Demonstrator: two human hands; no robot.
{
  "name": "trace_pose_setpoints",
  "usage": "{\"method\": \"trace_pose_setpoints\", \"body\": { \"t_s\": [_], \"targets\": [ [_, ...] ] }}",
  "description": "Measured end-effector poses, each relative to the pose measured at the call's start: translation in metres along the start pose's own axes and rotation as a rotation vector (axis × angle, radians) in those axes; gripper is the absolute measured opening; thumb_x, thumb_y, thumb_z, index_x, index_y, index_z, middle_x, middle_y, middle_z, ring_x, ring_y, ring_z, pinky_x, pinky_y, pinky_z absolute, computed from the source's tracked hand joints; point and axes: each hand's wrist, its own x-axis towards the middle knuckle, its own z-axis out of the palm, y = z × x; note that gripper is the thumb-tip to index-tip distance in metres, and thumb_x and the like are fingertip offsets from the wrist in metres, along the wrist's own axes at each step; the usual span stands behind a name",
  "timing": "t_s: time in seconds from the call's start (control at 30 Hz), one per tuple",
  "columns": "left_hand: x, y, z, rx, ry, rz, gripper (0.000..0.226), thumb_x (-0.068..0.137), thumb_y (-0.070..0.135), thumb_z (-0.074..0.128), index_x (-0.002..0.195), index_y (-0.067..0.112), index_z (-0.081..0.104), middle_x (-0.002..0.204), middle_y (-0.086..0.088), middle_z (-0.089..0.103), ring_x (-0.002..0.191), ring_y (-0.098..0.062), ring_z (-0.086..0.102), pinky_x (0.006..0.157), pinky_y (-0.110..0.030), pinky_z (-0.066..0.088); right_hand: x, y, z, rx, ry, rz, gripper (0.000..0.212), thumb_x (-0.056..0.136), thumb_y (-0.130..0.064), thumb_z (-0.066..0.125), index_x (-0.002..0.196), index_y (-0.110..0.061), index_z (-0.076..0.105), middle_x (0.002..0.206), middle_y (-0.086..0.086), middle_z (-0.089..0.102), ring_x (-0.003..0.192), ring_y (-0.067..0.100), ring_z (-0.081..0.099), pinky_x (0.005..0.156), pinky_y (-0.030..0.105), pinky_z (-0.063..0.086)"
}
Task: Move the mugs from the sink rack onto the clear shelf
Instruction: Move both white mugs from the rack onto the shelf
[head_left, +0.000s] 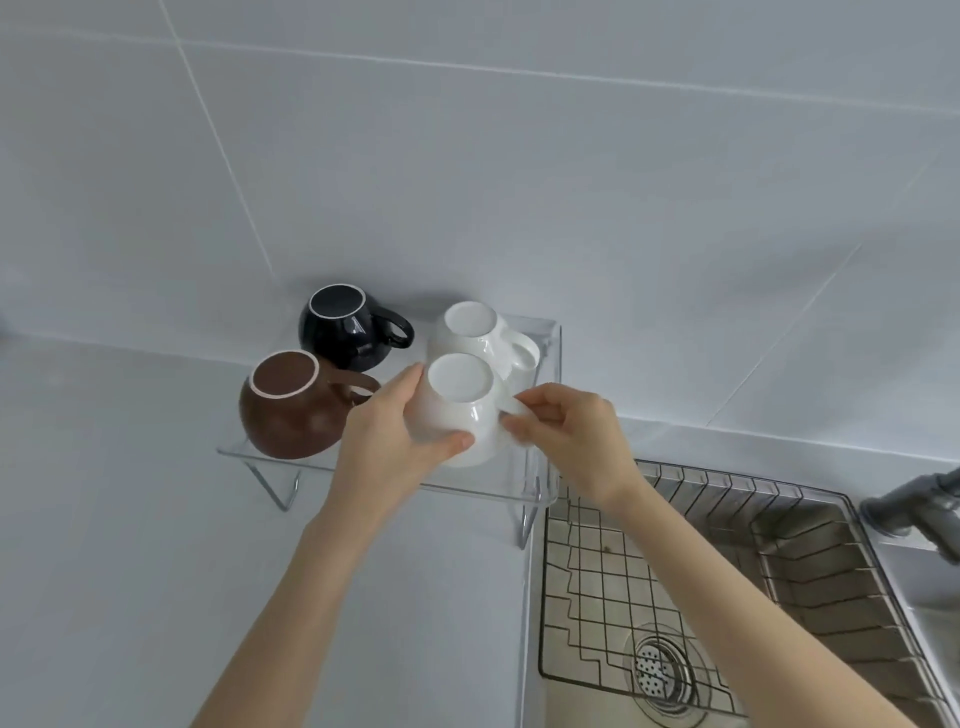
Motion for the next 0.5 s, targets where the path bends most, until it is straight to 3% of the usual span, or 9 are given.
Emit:
{"method": "trace_pose_setpoints", "body": {
  "t_s": [0.1,0.27,0.5],
  "targets": [
    [-0.002,-0.01,-0.002,-0.019,-0.008,-0.029,0.073,0.058,0.019,0.082,0.123,0.014,0.049,0.103,0.006,0.057,0.108,-0.019,0.055,0.088,-0.025,0.039,0.0,0.004,0.009,-0.007,-0.015,0.029,0.005,0.076,-0.018,0.07,0.08,-0.02,0.067,0.076,0.001,0.072,0.066,0.008,0.065,0.07,0.022,0.052],
    [-0.003,-0.019,-0.002,-0.03,-0.015,-0.039,0.072,0.057,0.018,0.082,0.122,0.014,0.05,0.101,0.007,0.055,0.107,-0.02,0.055,0.087,-0.027,0.04,0.001,0.008,0.017,0.007,-0.016,0.049,0.008,0.076,-0.017,0.07,0.084,-0.015,0.068,0.078,0.003,0.072,0.066,0.008,0.064,0.07,0.019,0.051],
    [-0.005,-0.025,0.0,-0.033,0.012,-0.046,0.073,0.058,0.019,0.082,0.123,0.016,0.049,0.107,0.002,0.059,0.11,-0.02,0.054,0.087,-0.025,0.037,0.002,0.01,0.019,-0.035,-0.01,0.017,0.009,0.076,-0.017,0.071,0.084,-0.017,0.067,0.08,0.001,0.071,0.081,0.019,0.068,0.083,0.038,0.055]
  ]
}}
